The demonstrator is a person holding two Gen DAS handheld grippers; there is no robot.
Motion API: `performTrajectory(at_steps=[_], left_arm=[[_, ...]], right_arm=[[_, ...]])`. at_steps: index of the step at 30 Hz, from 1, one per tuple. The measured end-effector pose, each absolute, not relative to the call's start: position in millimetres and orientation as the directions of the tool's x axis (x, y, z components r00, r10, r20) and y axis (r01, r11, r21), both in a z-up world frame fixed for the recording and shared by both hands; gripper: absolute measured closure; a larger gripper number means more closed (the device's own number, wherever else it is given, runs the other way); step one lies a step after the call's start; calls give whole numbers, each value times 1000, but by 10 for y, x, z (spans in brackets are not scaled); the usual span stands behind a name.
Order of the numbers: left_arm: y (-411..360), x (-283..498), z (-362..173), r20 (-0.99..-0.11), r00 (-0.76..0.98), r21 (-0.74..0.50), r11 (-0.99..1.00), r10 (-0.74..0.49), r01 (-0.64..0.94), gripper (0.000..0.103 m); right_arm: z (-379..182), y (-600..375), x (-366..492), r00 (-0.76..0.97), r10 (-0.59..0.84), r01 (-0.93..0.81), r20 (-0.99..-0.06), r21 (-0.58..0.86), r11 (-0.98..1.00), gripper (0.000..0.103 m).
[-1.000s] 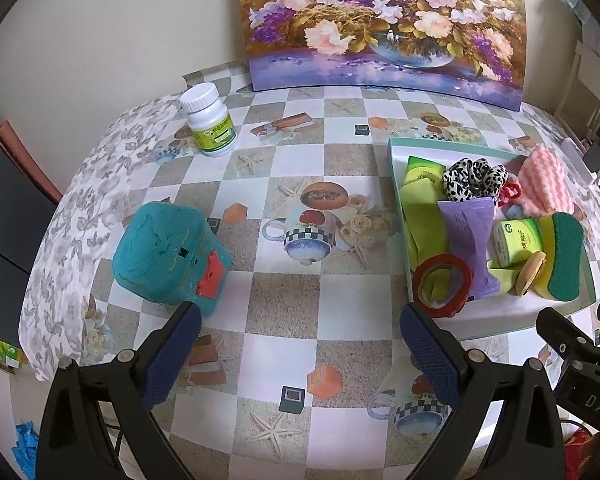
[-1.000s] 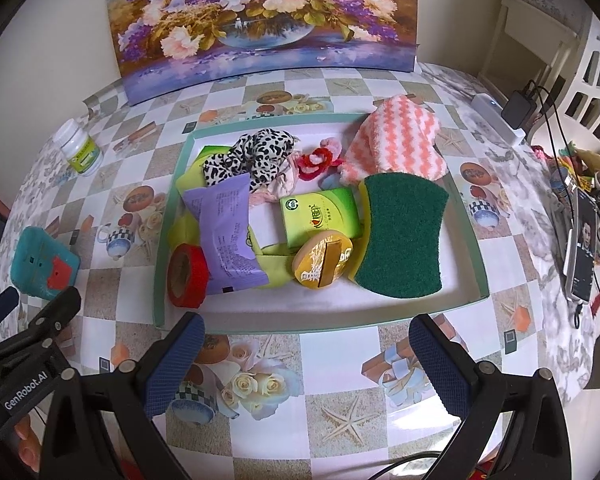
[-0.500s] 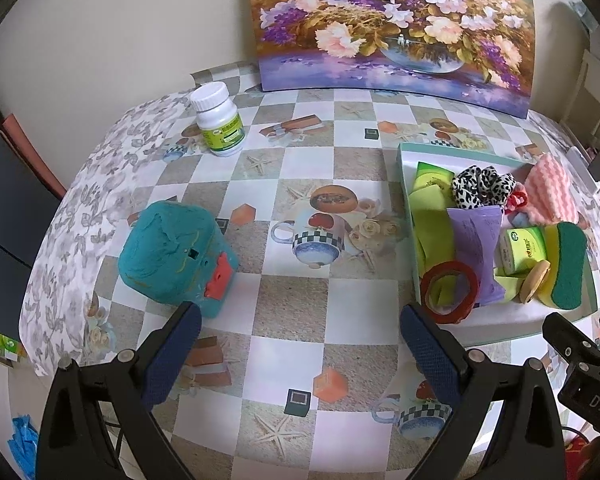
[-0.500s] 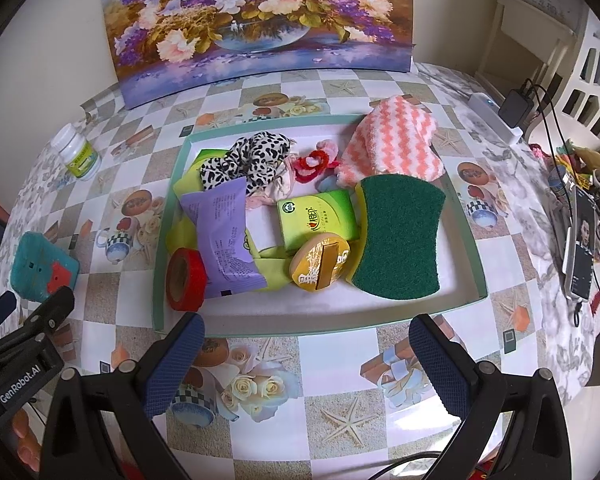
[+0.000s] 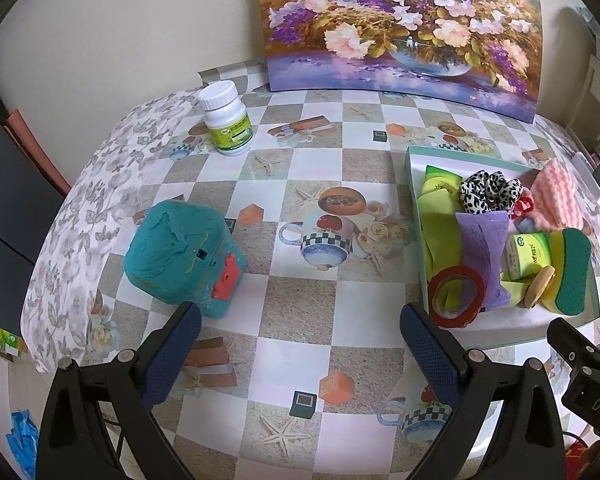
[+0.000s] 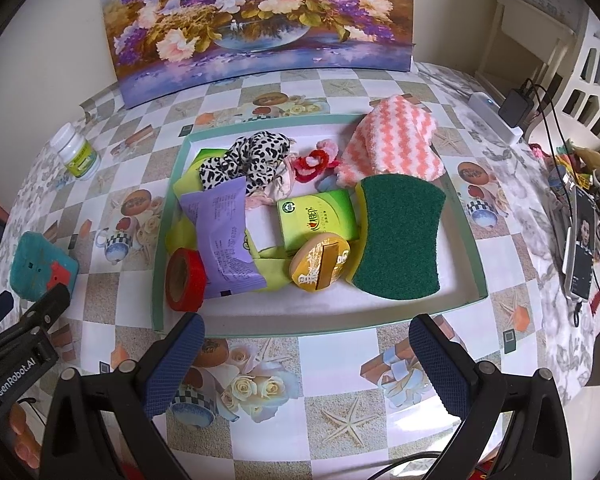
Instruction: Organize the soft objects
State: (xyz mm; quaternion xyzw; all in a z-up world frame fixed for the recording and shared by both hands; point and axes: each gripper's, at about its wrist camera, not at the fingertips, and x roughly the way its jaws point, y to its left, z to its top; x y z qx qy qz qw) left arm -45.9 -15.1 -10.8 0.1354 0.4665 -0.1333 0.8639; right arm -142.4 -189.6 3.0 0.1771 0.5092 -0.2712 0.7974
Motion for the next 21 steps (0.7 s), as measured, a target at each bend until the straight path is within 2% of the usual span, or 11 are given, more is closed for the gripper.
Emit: performTrajectory(at_steps=[21], left_arm=[[-135, -444, -121, -844, 525, 100, 930, -108, 353, 3]], right_arm=[[27, -1915, -1425, 333, -252, 614, -909, 7, 789, 0]])
